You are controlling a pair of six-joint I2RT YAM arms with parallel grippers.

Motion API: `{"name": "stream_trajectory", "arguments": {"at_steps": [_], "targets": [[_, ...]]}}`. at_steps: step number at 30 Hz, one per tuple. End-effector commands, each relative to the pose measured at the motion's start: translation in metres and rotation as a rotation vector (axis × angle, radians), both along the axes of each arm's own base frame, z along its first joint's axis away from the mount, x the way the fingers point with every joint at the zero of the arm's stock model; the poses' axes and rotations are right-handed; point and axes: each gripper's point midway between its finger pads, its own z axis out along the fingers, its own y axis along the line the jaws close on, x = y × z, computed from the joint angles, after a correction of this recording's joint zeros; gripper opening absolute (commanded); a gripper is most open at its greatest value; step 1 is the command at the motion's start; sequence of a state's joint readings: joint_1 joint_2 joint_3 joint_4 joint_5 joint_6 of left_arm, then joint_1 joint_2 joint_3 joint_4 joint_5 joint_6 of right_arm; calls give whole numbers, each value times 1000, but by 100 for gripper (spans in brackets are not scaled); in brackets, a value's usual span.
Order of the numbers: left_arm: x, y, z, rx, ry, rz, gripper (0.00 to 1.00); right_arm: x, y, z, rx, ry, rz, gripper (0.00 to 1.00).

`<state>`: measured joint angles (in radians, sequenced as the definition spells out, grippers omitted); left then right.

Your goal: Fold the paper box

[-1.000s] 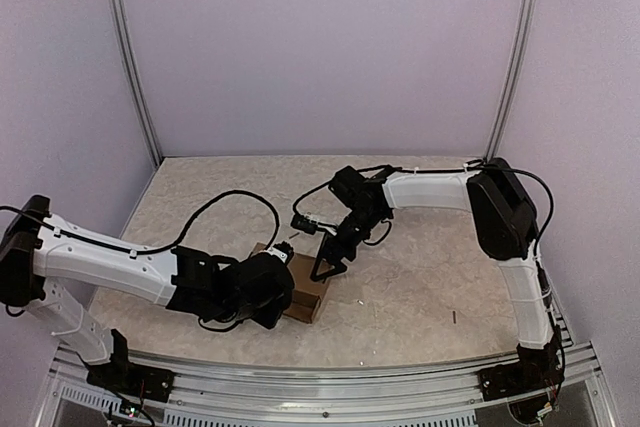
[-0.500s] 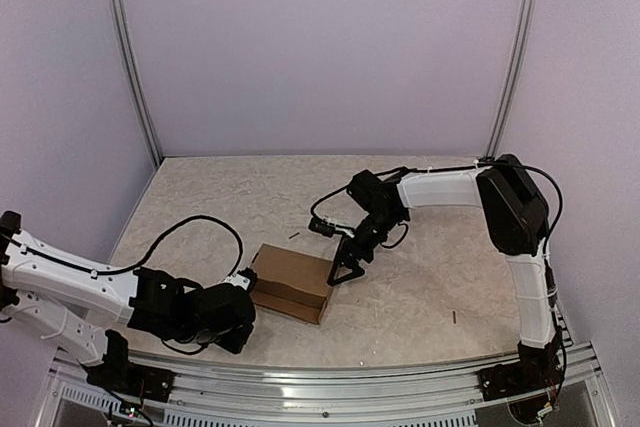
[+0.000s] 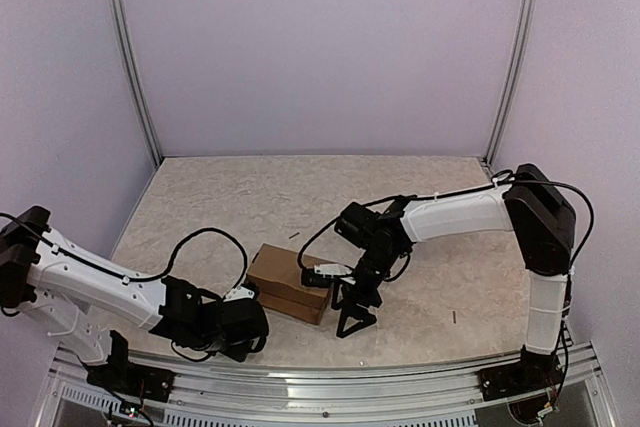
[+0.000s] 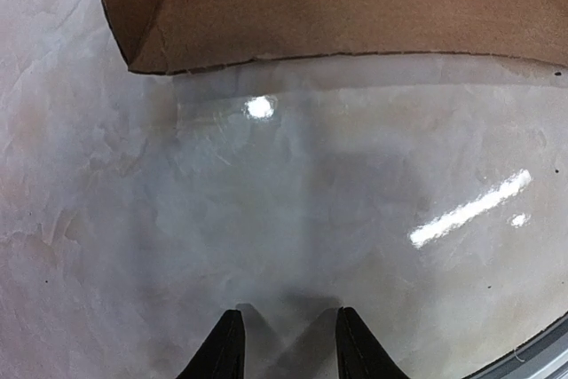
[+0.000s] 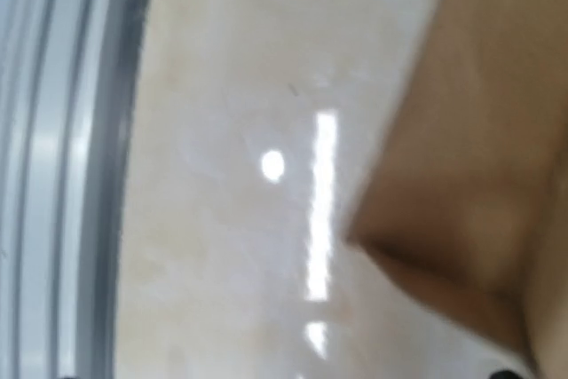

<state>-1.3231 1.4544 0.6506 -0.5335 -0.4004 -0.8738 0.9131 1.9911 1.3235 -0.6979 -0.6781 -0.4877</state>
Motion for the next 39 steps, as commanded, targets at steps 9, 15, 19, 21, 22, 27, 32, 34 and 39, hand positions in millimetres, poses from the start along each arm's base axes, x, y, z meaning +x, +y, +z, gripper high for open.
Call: {"name": "stream_trajectory", "arguments": {"at_steps": [9,15,19,21,22,27,32,34,39], "targets": [[23,16,-4,-4,-6,117,37,145,-49,74,68,-281,-268,100],[45,12,-4,-17,-34,127,37,211,-27,94,160,-421,-372,100],[58,7,-5,-18,-51,108,37,249,-15,107,258,-553,-473,100],[65,4,-4,-24,-57,103,38,261,-8,108,281,-554,-511,99],[69,3,-4,-27,-58,100,38,265,-3,105,277,-532,-516,100],[85,-2,0,-45,-75,87,38,269,5,67,160,-497,-478,100],[108,-6,8,-55,-103,63,38,262,-9,38,54,-543,-460,100],[119,-6,8,-58,-113,55,38,256,-16,32,24,-546,-447,100],[145,-14,11,-60,-142,17,38,238,-33,15,-43,-511,-427,100]]}}
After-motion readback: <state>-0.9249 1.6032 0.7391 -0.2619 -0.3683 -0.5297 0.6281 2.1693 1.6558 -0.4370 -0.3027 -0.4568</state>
